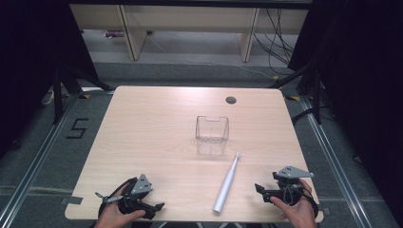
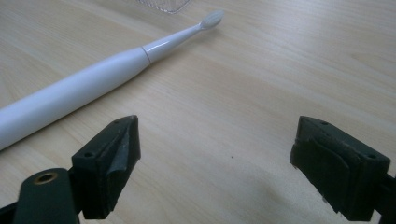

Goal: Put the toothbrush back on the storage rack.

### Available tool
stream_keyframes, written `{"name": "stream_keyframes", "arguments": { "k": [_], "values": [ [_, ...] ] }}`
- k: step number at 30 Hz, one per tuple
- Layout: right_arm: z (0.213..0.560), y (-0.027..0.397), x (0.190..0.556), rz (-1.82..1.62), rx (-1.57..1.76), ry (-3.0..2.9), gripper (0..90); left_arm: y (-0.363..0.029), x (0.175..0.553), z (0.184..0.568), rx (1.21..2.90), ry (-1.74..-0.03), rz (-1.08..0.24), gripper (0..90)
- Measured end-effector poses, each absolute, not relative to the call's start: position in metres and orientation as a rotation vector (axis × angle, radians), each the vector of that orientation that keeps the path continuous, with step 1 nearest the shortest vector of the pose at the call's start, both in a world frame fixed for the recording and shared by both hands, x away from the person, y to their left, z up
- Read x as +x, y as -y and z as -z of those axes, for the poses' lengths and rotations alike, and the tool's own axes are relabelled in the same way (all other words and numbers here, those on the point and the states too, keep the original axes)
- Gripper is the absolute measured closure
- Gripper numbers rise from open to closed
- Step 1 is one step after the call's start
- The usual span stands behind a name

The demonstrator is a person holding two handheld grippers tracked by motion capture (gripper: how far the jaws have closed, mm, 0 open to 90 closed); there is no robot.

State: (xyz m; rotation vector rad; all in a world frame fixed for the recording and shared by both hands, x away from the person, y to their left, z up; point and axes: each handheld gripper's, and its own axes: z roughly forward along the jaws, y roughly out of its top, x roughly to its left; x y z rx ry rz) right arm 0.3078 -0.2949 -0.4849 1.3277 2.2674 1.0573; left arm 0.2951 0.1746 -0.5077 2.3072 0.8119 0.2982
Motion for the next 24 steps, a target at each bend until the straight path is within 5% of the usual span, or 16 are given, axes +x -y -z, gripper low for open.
{"name": "stream_keyframes", "arguments": {
  "k": [13, 24],
  "values": [
    [0.478, 0.282, 0.308, -1.105, 1.320, -2.262, 17.9, -0.175, 0.295, 0.508, 2.310, -0.812, -0.296, 15.8],
    [0.472, 0.262, 0.311, -1.147, 1.171, -2.321, 29.7, -0.175, 0.296, 0.508, 2.317, -0.815, -0.288, 15.8]
  ]
}}
